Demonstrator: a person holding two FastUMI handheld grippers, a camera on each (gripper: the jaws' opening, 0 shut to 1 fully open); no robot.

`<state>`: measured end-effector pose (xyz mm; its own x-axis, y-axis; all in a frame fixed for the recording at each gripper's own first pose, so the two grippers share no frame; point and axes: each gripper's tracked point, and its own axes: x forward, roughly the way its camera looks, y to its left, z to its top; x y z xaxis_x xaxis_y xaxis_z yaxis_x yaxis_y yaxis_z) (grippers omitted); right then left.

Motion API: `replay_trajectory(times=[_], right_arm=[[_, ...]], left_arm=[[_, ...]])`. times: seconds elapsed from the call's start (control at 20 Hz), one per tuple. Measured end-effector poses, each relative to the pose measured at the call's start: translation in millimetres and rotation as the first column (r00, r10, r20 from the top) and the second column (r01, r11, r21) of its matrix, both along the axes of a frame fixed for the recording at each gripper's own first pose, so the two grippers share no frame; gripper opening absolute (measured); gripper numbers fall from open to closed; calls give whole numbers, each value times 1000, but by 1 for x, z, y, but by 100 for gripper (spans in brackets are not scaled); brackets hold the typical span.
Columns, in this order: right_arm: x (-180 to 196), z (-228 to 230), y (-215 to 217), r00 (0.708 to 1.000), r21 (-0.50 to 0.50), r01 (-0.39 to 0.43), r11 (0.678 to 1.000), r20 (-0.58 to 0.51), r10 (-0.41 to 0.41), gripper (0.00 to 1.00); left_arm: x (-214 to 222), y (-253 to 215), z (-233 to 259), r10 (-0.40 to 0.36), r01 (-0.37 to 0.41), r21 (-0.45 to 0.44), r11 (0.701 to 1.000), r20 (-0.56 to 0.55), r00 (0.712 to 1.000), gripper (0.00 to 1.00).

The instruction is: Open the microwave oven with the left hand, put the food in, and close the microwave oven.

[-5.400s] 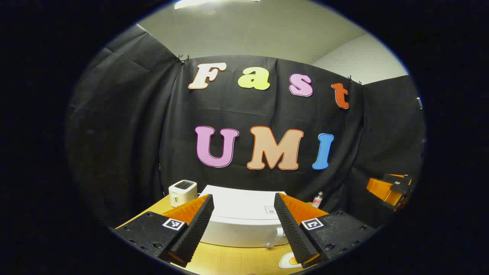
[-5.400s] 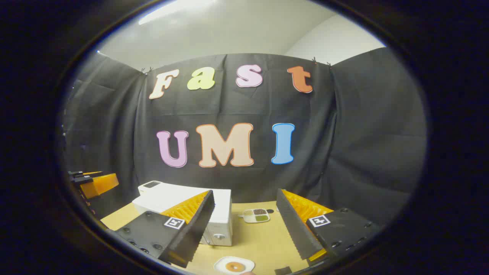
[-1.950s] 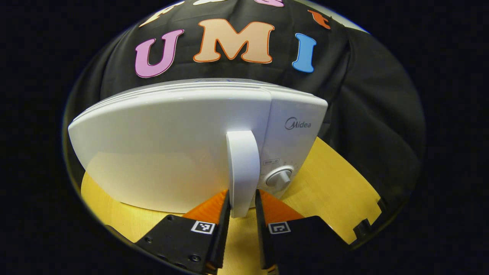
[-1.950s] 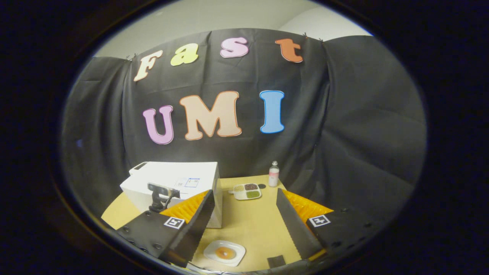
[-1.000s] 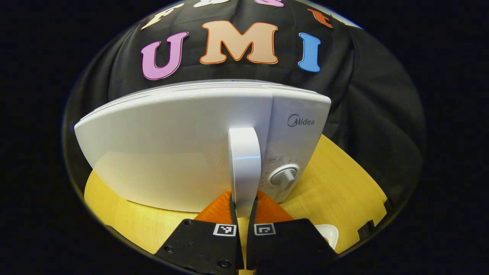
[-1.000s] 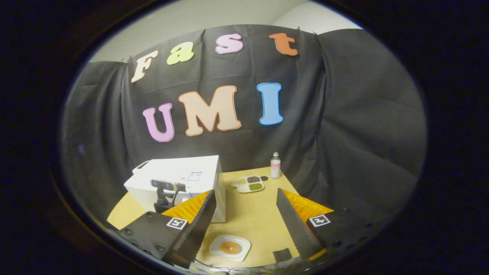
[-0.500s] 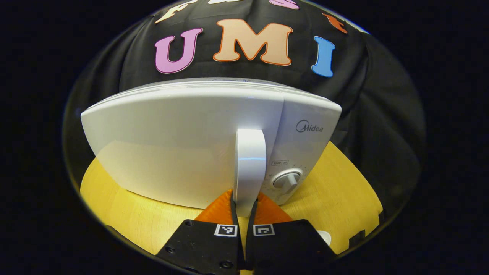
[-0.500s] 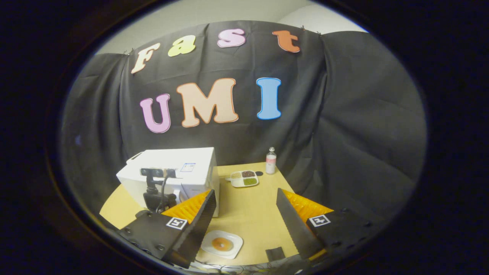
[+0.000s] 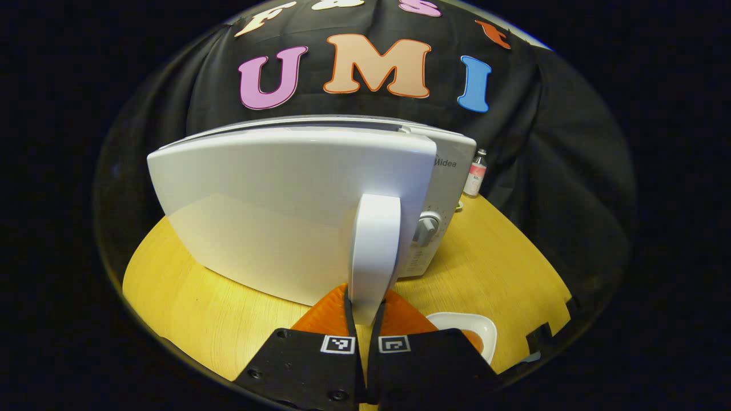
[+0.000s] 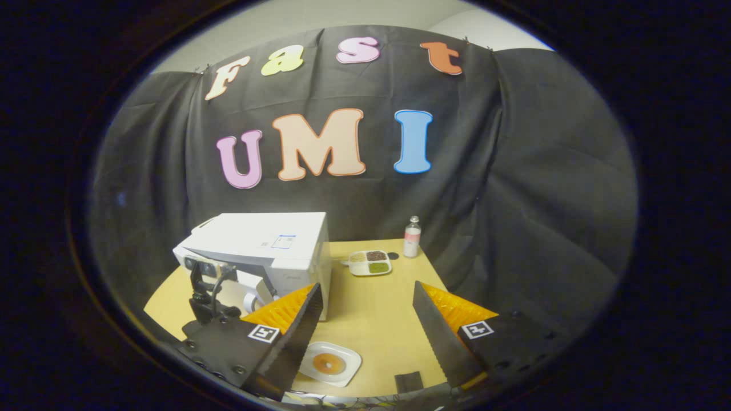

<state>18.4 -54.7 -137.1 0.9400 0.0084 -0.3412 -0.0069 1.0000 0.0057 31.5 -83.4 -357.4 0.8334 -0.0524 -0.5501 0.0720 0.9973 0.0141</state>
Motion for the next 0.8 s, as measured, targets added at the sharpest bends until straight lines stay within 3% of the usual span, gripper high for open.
replay_trajectory(times=[0.3, 0.35, 0.4, 0.8], right_arm=[[-8, -13, 24, 997, 3, -68, 998, -22, 68, 99], [-11, -15, 28, 997, 5, -75, 997, -26, 75, 92], [-14, -17, 33, 996, 11, -82, 997, -31, 82, 92], [-30, -34, 64, 990, 24, -123, 992, -67, 124, 92]], left_arm=[[-43, 18, 2, -9, 9, 27, 1000, -11, 1000, 8], [-50, 23, 4, -11, 11, 27, 1000, -11, 1000, 12], [-57, 27, 4, -9, 10, 28, 1000, -16, 1000, 13], [-116, 77, 18, 96, -98, -36, 995, -35, 995, 33]])
